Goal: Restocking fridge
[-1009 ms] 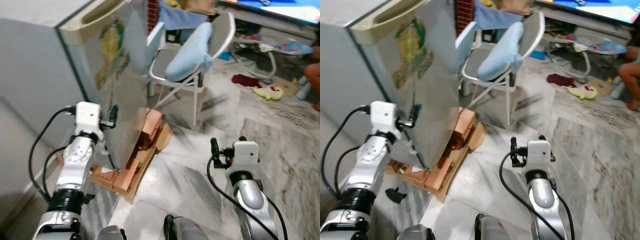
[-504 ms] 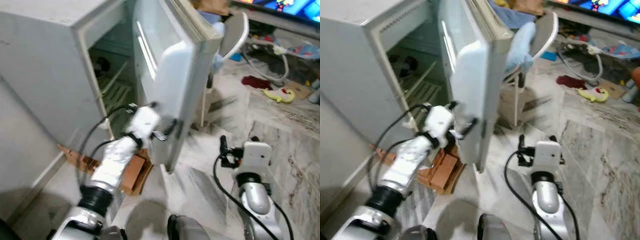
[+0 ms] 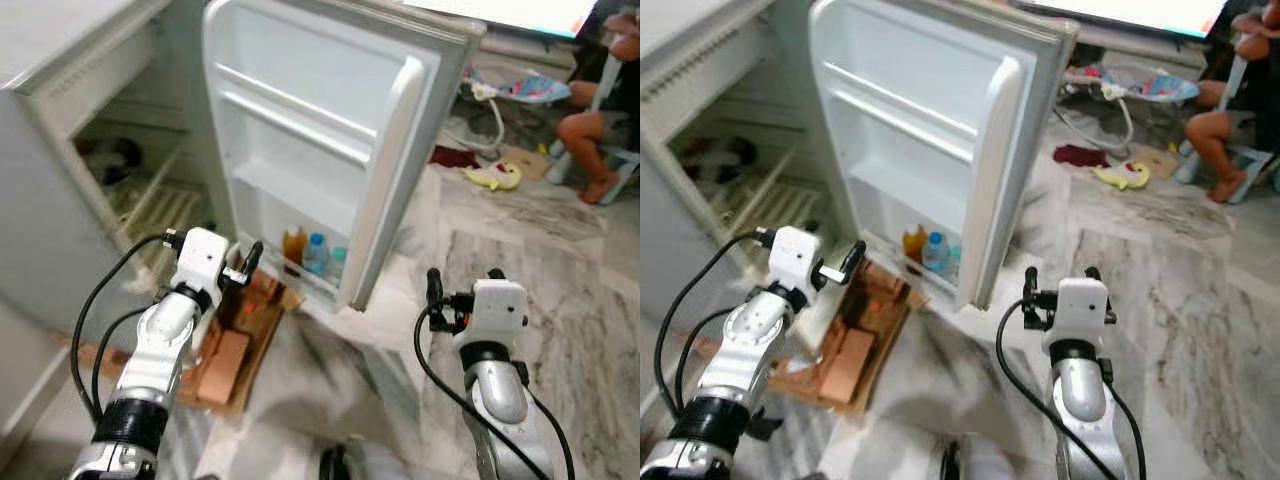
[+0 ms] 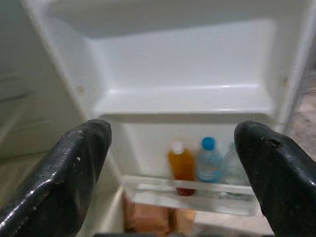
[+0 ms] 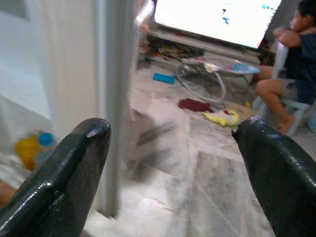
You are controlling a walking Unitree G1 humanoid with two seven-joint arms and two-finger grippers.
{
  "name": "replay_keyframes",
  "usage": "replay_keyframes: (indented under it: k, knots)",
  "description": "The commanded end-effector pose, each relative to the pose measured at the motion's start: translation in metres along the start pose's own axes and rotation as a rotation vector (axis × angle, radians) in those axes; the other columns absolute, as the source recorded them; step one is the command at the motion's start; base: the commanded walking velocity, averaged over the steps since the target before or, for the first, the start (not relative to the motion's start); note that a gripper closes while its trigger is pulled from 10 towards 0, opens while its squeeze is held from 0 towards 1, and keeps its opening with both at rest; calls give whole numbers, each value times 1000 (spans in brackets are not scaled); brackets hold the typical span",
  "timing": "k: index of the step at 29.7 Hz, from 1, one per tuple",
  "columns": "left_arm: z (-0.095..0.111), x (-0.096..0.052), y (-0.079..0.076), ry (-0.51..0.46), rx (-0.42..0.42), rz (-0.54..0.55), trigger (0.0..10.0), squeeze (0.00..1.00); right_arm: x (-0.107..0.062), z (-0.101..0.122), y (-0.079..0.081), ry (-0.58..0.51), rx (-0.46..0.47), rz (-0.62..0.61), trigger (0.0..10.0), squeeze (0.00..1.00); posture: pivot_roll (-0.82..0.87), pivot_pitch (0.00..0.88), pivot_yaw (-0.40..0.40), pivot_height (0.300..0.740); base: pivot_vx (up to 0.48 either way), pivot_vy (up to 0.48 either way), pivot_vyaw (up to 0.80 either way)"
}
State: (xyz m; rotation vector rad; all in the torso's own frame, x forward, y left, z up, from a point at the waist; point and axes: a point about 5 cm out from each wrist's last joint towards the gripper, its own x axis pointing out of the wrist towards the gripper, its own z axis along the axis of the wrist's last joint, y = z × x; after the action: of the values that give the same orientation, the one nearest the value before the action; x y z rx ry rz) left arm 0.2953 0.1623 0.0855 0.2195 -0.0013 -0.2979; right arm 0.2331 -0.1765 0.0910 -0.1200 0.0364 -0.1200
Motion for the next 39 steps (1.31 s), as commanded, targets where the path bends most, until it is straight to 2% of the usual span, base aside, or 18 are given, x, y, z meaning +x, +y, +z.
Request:
replay_keyframes:
  k: [1, 4, 6, 11, 16, 23, 39]
  knots:
    - [4, -9, 5, -8, 19, 22, 10000, 0, 1, 2, -3, -5, 4, -10, 10000, 0, -28, 81, -30, 740, 304, -368, 0]
    - [6, -16, 4, -10, 31, 26, 10000, 0, 4, 2, -4, -4, 7, -10, 10000, 0, -7, 89, -29, 740, 305, -368, 0]
    - [6, -16, 4, -10, 31, 26, 10000, 0, 4, 2, -4, -4, 7, -10, 10000, 0, -7, 89, -29, 740, 307, -368, 0]
    - [1, -24, 6, 12, 36, 31, 10000, 0, 10, 3, 1, -5, 13, 1, 10000, 0, -13, 86, -36, 740, 307, -365, -770]
    - [0, -19, 2, 22, 29, 25, 10000, 0, 15, 4, 4, -14, 16, 1, 10000, 0, -24, 75, -34, 740, 308, -365, -800]
    - [3, -14, -5, 19, 28, -7, 10000, 0, 21, 4, -1, -19, 17, -24, 10000, 0, -36, 66, -42, 740, 310, -363, -800]
    - [4, -9, -3, 10, 47, -32, 10000, 0, 25, 8, 3, -43, 19, -16, 10000, 0, -52, 73, -39, 740, 345, -304, -800]
